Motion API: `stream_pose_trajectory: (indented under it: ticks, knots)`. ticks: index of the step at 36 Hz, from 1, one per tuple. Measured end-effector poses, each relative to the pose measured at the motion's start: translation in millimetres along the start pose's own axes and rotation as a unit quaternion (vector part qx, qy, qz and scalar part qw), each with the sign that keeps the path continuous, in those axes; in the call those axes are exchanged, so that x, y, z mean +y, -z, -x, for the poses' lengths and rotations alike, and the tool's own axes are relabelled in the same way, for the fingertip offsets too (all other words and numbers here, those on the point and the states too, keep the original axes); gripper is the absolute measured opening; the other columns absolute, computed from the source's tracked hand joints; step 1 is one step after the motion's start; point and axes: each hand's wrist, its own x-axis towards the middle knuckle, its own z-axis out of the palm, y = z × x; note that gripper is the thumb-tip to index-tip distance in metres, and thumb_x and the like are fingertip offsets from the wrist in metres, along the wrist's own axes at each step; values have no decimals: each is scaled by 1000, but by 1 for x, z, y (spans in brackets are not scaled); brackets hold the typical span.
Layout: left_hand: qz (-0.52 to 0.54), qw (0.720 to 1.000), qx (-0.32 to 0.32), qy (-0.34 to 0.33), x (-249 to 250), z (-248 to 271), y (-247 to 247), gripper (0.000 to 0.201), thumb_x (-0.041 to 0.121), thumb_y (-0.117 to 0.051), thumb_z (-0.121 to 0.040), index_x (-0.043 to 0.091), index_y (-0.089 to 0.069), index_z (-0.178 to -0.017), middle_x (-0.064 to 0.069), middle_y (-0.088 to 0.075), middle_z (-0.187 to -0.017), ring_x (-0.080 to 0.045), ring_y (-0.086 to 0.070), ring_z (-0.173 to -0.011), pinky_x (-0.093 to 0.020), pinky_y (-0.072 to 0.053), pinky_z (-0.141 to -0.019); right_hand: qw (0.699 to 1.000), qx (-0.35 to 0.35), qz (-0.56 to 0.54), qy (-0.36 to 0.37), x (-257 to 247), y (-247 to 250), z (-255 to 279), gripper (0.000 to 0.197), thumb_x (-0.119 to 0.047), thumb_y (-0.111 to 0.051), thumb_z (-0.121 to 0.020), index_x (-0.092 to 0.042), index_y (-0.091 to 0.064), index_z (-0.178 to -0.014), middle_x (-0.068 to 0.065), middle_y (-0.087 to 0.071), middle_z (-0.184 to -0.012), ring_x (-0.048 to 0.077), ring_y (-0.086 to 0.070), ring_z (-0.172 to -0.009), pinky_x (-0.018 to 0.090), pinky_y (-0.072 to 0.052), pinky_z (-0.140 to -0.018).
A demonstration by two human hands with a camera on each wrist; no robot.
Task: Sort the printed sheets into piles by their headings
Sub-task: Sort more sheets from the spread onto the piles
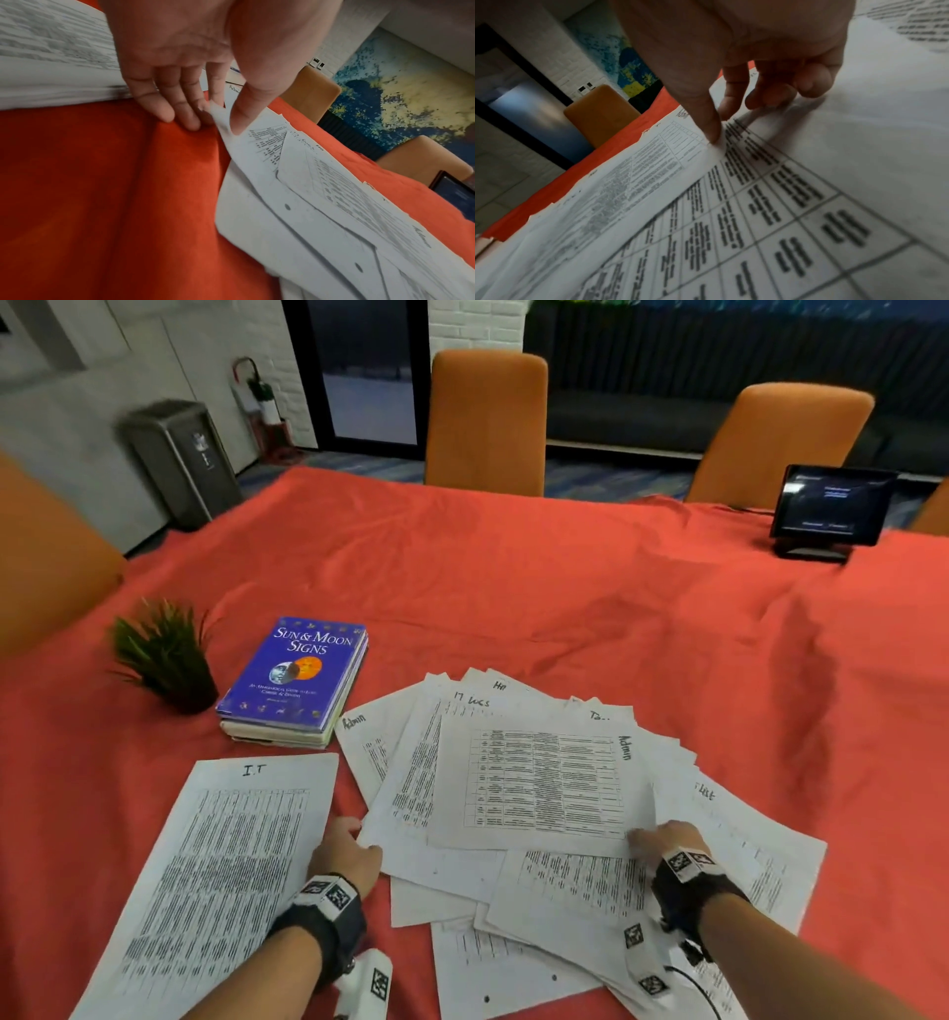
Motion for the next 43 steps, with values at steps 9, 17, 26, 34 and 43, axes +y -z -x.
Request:
stream_pose_trajectory:
  ticks: [9,17,26,34,43]
  knots:
    - [73,995,-67,-26,-12,-12,4,10,8,-56,-84,13,-63,-88,-5,-73,-75,-20,-73,-62,-34,-58,-62,982,66,-167,58,-8,14,-10,13,-14,-47,-85,-17,-58,-91,12,-66,-92,33,-62,-86,44,-54,-79]
    - [116,966,-227,51,-62,6,21,38,-17,-43,-83,2,-51,-115,-26,-64,-104,-22,-70,-53,-20,-46,-38,972,-58,-204,98,-25,25,7,24,5,-46,-89,-1,-58,-109,22,-63,-98,37,-62,-86,47,-58,-74]
    - [62,950,-294,88,-83,27,35,39,-15,-46,-78,13,-61,-102,-14,-67,-83,-26,-68,-59,-26,-49,-43,975,-158,-86,132,-52,-15,34,21,0,-50,-91,-2,-63,-107,18,-66,-90,33,-65,-83,49,-58,-78]
    - [70,941,-313,110,-85,45,48,36,-4,-44,-58,4,-65,-86,-11,-58,-64,-24,-56,-54,-30,-50,-53,977,-150,-35,148,-74,-58,55,24,-12,-54,-89,-9,-60,-112,14,-68,-105,33,-66,-93,49,-57,-85]
    - [66,972,-225,-12,-63,40,45,20,23,-65,-78,23,-62,-98,1,-74,-92,-17,-71,-85,-30,-54,-82,984,-143,-58,84,-73,-75,60,19,-13,-59,-84,-9,-58,-103,8,-68,-92,27,-67,-79,40,-59,-75]
